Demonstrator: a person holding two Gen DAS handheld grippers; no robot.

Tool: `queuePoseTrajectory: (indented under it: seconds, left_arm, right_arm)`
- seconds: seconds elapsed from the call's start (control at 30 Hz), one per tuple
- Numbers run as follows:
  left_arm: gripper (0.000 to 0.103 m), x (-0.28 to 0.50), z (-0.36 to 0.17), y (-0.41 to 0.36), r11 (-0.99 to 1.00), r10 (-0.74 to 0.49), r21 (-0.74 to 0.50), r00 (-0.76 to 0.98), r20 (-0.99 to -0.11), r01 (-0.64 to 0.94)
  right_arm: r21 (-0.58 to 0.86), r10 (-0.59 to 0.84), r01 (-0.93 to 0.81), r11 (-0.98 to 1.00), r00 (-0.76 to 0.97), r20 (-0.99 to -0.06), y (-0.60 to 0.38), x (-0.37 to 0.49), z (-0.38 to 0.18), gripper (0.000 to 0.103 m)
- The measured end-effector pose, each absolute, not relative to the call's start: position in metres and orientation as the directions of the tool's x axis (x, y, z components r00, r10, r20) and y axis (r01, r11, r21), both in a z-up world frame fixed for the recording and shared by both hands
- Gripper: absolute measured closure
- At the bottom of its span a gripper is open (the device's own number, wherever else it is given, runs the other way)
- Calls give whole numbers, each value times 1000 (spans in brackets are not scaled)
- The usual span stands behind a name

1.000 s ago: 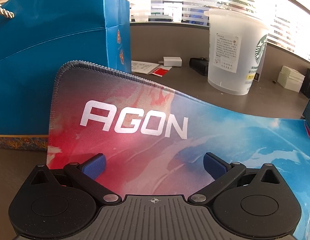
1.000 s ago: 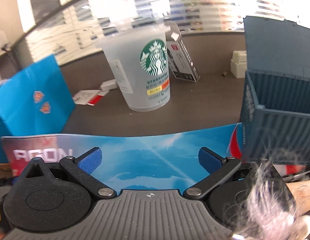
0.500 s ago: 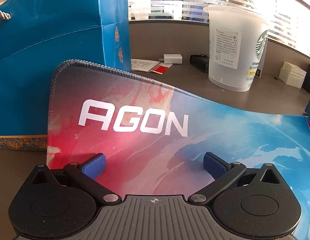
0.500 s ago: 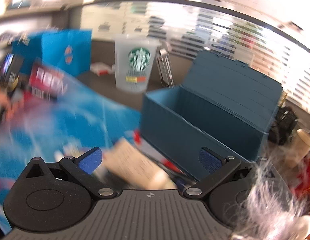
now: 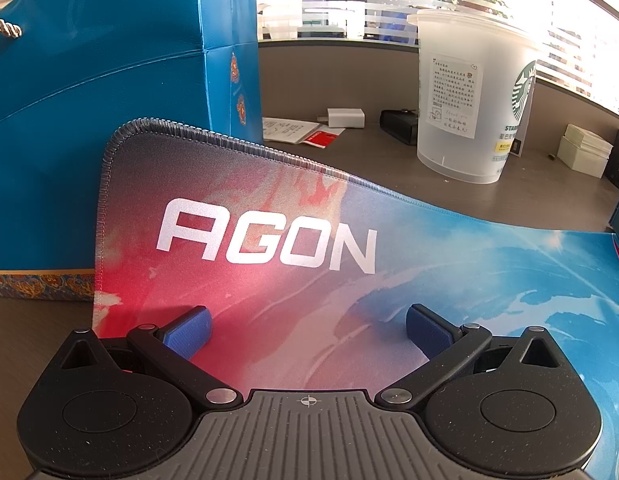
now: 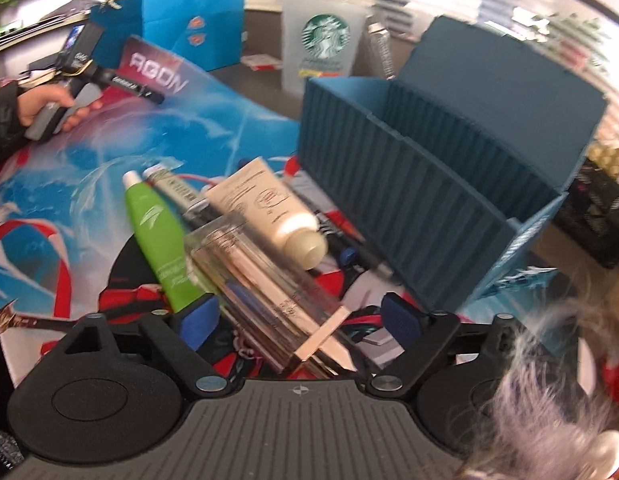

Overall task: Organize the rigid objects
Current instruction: 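Grasp the clear glass vial with the right gripper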

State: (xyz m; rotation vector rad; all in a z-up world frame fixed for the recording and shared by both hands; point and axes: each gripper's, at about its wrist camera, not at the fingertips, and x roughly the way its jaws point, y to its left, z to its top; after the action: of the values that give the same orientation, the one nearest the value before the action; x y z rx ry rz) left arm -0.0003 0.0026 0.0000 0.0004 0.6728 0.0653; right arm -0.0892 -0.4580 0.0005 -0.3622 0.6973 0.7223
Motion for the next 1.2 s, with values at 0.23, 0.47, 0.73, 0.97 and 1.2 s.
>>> queuePoseTrajectory:
  seconds: [0.23,0.47,0.73,0.97,1.2]
  left_arm:
    - [0,0,0,3,998,60,21,780,-623,-60]
    - [0,0,0,3,998,60,21,780,-623,-60]
    - [0,0,0,3,998,60,21,780,-623,-60]
    - [0,0,0,3,998,60,21,780,-623,-60]
    - [0,-1,0,3,998,60,21,780,-623,-61]
  right_arm:
    - [-40,498,-707,706,535,-683,-459,-89,-1,38]
    - [20,449,-633,774,526,-722,-462,-90,4,46]
    - [83,441,-583,808,505,-742,-466,-111,8,58]
    - [52,457,-621,782,515,-725,-460,-100,6,58]
    - [16,425,-609,793,534,-731,-453,-100,1,60]
